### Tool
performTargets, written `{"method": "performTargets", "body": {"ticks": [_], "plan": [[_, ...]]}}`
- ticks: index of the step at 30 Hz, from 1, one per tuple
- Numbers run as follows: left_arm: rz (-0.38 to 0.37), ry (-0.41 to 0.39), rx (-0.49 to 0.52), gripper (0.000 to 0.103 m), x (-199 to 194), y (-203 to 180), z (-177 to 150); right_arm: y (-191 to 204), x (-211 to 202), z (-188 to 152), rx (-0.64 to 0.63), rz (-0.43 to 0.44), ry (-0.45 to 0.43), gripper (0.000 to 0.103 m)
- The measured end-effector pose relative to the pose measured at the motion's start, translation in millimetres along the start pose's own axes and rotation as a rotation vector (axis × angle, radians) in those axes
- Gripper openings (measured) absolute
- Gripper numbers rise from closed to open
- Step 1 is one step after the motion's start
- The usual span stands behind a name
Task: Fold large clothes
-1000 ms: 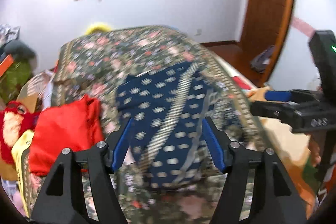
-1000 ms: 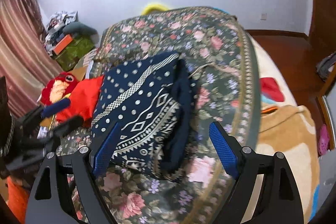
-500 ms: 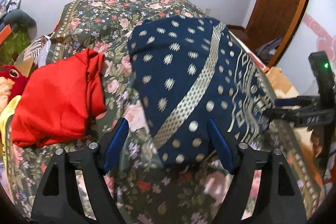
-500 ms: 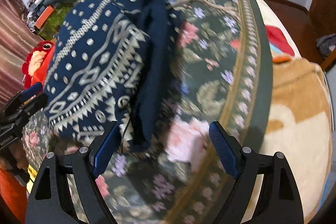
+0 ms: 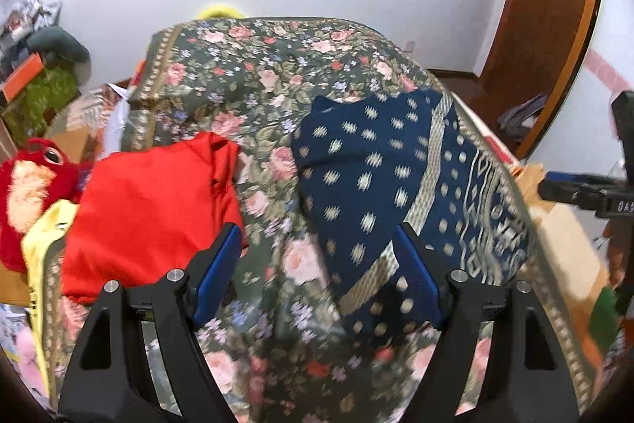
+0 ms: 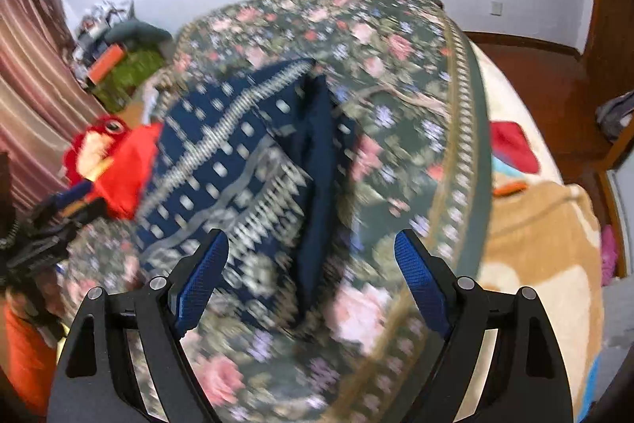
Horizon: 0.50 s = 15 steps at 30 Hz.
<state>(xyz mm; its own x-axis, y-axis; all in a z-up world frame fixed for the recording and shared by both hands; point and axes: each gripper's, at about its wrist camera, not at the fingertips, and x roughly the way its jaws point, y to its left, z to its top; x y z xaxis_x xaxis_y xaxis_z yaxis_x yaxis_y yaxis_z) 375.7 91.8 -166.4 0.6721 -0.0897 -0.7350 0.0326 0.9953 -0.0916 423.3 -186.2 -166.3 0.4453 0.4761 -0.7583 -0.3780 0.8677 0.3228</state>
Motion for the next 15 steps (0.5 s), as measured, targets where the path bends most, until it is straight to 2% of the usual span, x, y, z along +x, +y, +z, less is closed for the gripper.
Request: {"method": "performTargets", "body": {"ticks": [4, 6, 11, 15], "plan": [[-0.157, 0.058, -0.089, 0.077, 25, 7, 14, -3, 25, 11, 0.058, 0.052, 0.029, 0.089], [-0.233, 0.101, -0.136, 0.077, 44, 11, 17, -10, 45, 15, 0.098, 0.081, 0.077, 0.089], [-0.347, 0.215, -0.259, 0.079, 94, 23, 15, -31, 90, 14, 0.187, 0.116, 0.194, 0.089], [-0.414, 0.224, -0.364, 0.089, 115, 31, 9, -42, 111, 14, 0.219, 0.179, 0.234, 0.091]]}}
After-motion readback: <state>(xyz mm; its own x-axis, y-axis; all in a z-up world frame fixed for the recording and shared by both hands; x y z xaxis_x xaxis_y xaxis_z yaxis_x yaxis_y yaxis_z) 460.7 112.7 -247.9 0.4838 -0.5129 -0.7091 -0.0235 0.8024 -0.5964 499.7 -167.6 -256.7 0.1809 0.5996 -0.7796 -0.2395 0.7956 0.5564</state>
